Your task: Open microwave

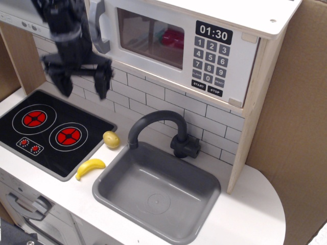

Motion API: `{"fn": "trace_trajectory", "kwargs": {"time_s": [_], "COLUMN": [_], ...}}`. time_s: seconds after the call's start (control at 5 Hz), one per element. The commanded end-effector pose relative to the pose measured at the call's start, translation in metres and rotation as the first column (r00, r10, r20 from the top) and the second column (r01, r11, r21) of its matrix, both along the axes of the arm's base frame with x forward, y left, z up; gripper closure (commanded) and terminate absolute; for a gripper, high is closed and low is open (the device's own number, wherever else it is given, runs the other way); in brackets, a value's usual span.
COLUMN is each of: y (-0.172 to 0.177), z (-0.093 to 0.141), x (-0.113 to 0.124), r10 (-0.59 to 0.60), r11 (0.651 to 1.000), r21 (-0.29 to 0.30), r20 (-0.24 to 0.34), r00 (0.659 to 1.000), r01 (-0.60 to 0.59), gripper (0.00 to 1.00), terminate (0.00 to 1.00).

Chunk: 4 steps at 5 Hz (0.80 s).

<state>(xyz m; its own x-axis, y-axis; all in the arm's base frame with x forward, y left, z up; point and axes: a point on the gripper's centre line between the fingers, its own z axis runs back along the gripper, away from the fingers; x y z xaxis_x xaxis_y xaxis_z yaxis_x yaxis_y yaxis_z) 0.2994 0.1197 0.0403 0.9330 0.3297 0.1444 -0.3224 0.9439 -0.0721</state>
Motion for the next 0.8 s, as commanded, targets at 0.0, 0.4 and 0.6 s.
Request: {"fn": "trace_trajectory", "kwargs": {"time_s": [0.0,0.4,0.6], "y": [0.015,0.036,0.038], "z": [0.058,0.053,0.057], "x": [0.033,0.053,0.058], "r10": [-0.061,-0.203,-0.198], "r11": [0.998,0.971,0.972], "r21": [0.040,0.152,0.159], "r20": [0.156,0.137,0.166], "r00": [0.986,0.969,0.966], "r01": [0.056,0.182,0.172], "gripper": [0.00,0.00,0.00], "terminate": [0.00,0.00,0.00]}}
